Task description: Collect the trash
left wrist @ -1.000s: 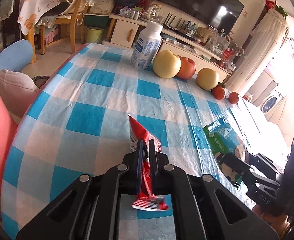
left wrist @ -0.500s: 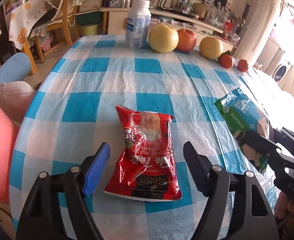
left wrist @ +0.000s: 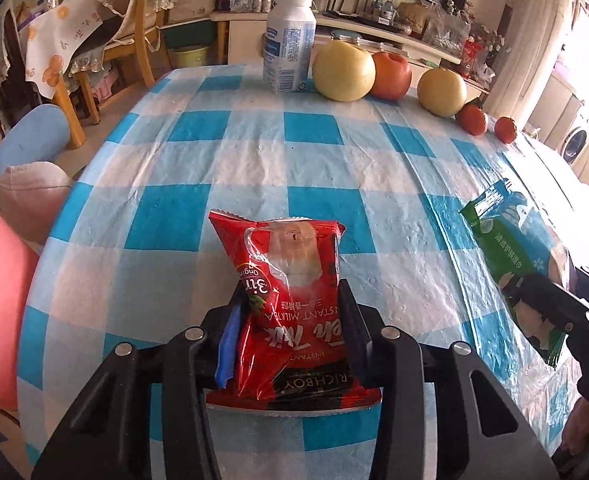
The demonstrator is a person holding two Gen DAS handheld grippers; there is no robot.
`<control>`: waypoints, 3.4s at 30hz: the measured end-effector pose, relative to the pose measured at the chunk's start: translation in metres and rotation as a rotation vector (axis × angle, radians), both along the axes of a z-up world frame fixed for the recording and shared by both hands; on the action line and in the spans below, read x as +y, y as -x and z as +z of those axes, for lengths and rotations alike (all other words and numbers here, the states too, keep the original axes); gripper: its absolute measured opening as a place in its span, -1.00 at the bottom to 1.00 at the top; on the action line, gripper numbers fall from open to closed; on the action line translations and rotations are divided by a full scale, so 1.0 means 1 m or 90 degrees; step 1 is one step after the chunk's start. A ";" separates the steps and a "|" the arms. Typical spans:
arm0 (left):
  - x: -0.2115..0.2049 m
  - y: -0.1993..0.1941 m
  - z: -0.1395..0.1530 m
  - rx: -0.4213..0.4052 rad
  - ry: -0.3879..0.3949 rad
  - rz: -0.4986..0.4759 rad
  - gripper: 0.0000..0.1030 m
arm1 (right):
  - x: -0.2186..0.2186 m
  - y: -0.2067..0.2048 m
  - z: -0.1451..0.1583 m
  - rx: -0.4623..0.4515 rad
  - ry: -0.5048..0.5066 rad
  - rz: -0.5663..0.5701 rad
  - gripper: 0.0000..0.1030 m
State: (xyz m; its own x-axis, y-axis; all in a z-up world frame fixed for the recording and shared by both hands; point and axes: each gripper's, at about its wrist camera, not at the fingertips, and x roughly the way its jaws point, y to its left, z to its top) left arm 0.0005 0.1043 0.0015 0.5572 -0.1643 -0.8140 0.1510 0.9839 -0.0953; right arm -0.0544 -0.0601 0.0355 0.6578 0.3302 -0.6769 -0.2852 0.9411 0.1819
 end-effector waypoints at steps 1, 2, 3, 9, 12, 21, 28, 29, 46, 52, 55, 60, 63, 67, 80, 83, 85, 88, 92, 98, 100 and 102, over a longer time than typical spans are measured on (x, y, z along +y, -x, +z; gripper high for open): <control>0.003 0.000 0.003 -0.002 0.011 0.007 -0.16 | 0.001 0.001 0.001 -0.001 0.000 0.002 -0.28; 0.009 0.000 0.006 -0.005 0.029 0.013 -0.17 | 0.004 0.001 0.002 -0.003 0.000 0.004 -0.28; 0.012 0.001 0.009 -0.008 0.040 0.017 -0.18 | 0.006 0.002 0.003 -0.004 0.001 0.006 -0.28; 0.040 0.007 0.040 -0.051 0.086 0.048 -0.18 | 0.020 0.002 0.012 -0.002 -0.011 0.020 -0.28; 0.062 0.011 0.055 -0.074 0.100 0.079 -0.18 | 0.031 0.001 0.016 -0.001 -0.016 0.030 -0.28; 0.131 0.023 0.086 -0.132 0.073 0.197 -0.18 | 0.087 -0.003 0.036 -0.015 -0.010 0.084 -0.28; 0.188 0.036 0.096 -0.155 0.046 0.293 -0.18 | 0.154 -0.009 0.052 -0.030 0.011 0.155 -0.28; 0.195 0.038 0.097 -0.157 0.040 0.307 -0.18 | 0.165 -0.010 0.054 -0.032 0.016 0.167 -0.28; 0.276 0.046 0.087 -0.142 0.030 0.444 -0.17 | 0.306 -0.028 0.064 -0.068 0.109 0.305 -0.28; 0.301 0.050 0.080 -0.134 0.055 0.485 -0.16 | 0.350 -0.032 0.051 -0.078 0.151 0.355 -0.26; 0.307 0.052 0.079 -0.139 0.062 0.499 -0.09 | 0.364 -0.034 0.043 -0.066 0.159 0.378 -0.13; 0.306 0.052 0.082 -0.169 0.046 0.513 0.40 | 0.346 -0.032 0.048 -0.101 0.146 0.334 0.41; 0.302 0.053 0.086 -0.199 0.033 0.516 0.53 | 0.327 -0.036 0.052 -0.106 0.136 0.283 0.57; 0.295 0.056 0.093 -0.239 0.032 0.507 0.64 | 0.298 -0.035 0.054 -0.108 0.125 0.227 0.61; 0.232 0.050 0.109 -0.287 0.017 0.351 0.73 | 0.185 -0.016 0.039 -0.082 0.081 0.087 0.81; 0.211 0.048 0.111 -0.289 0.015 0.315 0.73 | 0.161 -0.006 0.040 -0.096 0.097 0.062 0.89; 0.197 0.048 0.111 -0.289 0.034 0.284 0.73 | 0.144 -0.002 0.041 -0.107 0.106 0.044 0.92; 0.176 0.049 0.107 -0.285 0.065 0.240 0.73 | 0.116 0.005 0.043 -0.108 0.110 0.009 0.92; 0.149 0.052 0.102 -0.272 0.096 0.182 0.73 | 0.086 0.014 0.042 -0.108 0.102 -0.037 0.92; 0.094 0.067 0.095 -0.271 0.068 0.091 0.73 | 0.054 0.021 0.039 -0.103 0.116 -0.065 0.92; 0.074 0.076 0.093 -0.274 0.050 0.064 0.73 | 0.045 0.023 0.038 -0.102 0.120 -0.075 0.92; 0.056 0.085 0.090 -0.272 0.039 0.041 0.73 | 0.035 0.024 0.036 -0.099 0.116 -0.081 0.92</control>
